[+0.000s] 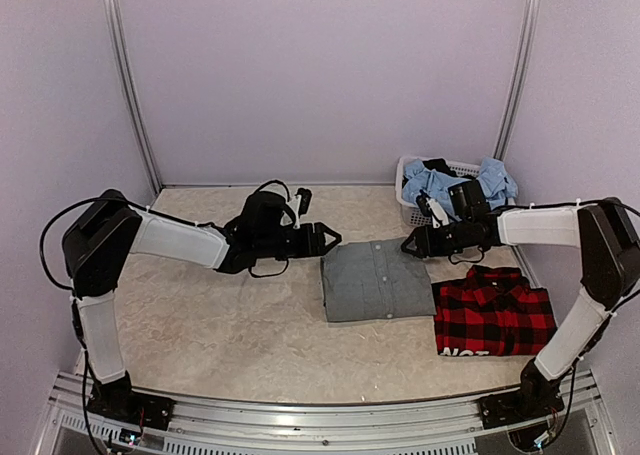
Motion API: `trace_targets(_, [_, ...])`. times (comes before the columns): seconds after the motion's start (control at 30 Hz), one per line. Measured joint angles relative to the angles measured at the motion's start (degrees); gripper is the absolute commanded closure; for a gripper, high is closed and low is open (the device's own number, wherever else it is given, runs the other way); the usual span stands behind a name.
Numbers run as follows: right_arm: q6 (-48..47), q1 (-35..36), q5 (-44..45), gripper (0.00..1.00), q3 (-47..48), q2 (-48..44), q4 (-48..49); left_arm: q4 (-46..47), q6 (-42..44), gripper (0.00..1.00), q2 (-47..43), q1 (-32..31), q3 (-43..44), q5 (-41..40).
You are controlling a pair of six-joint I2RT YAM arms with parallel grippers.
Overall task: Fold and stack the long sleeve shirts
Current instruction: Smooth out the square-folded shirt at the center of the board.
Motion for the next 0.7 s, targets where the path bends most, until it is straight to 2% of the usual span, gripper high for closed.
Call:
trace_targets(0.27, [-0.17,0.07,-1.92,0.5,3.41,5.16,1.16,5.2,-0.42,0.35,0.02,-5.35,-0.35,4.04])
trace_targets(0.7, [-0.2,0.07,2.71,0.5,7.76,14.38,1.25,8.92,-2.84,0.35,10.12,-6.19,-0.42,3.98])
